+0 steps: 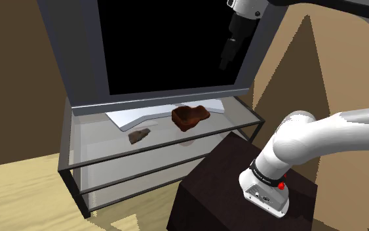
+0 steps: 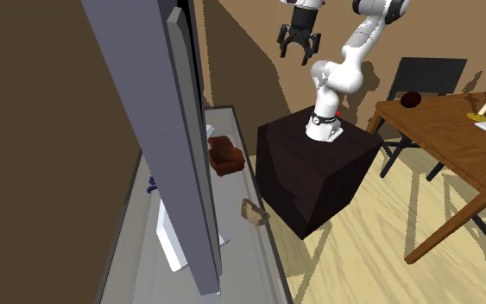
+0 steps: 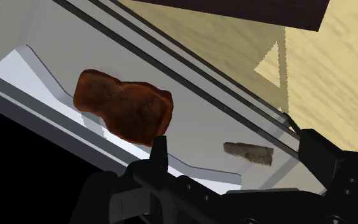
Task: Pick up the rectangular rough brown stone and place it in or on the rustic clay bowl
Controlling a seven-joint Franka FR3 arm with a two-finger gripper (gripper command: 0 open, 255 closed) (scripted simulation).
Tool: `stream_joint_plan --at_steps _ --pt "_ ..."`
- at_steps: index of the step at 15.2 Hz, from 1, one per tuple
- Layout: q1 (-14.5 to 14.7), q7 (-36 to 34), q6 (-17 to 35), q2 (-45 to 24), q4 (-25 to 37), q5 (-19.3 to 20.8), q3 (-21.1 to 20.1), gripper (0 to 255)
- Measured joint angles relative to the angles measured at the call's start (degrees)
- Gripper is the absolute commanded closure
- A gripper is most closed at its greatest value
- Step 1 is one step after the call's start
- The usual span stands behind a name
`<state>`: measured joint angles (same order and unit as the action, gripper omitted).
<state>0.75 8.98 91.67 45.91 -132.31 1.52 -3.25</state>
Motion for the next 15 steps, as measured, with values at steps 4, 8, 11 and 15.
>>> stream_joint_plan --at_steps 4,8,11,15 --pt "1.05 3.47 4.44 -1.82 -2.38 0.43 1.20 0" --pt "2.89 10.44 12.87 -5.49 -6.42 1.21 3.74 0" --pt "4.39 15.76 19.46 -9.33 -8.65 1.49 5.54 0" --pt "6.32 23.57 28.00 -16.27 -9.66 1.54 8.30 0"
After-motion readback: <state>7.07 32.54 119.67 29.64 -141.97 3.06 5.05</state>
